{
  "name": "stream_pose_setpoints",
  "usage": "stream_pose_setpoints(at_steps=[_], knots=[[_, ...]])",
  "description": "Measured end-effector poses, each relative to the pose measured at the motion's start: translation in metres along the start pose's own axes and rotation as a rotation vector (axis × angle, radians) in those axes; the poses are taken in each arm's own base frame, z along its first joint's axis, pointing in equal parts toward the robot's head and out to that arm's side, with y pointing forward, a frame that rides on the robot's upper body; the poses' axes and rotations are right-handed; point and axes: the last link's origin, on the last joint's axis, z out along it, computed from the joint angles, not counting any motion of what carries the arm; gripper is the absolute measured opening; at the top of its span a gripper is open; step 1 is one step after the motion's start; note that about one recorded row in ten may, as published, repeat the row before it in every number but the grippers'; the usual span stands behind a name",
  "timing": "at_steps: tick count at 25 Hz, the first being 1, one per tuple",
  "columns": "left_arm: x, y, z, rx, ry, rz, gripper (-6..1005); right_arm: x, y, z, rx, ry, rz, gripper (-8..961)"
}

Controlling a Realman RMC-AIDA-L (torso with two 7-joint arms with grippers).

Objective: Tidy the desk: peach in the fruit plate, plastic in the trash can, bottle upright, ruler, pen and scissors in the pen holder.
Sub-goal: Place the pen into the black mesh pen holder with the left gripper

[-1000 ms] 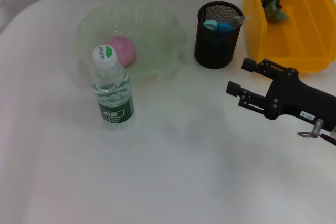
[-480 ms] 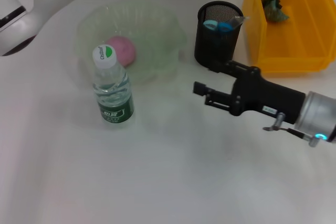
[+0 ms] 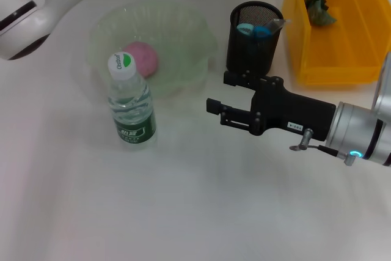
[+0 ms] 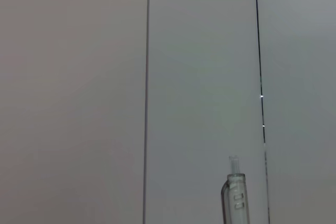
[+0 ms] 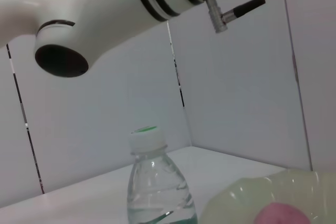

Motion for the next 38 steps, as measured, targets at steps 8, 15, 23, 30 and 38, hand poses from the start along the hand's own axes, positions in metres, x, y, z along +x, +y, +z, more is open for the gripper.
stream_pose_setpoints(at_steps=[8,15,23,30,38], knots=[[0.001,0.003,0.003,-0.006,0.005,-0.010,168,0.001,0.001,0.001,-0.008,0.008,-0.005,733],[0.003,0.004,0.005,-0.011,0.010,-0.012,170,-0.002,-0.001,0.003,-0.008,0.002,-0.011,733],[0.002,0.009,0.008,-0.032,-0.001,-0.035,173,-0.004,-0.003,0.003,0.001,-0.002,-0.015,733],[-0.008,0.008,0.006,-0.015,-0.048,-0.034,176,-0.006,-0.005,0.005,0.005,0.001,-0.021,733],[-0.011,0.010,0.007,-0.021,-0.067,-0.041,179,-0.007,-0.006,0.007,0.006,0.005,-0.024,733]])
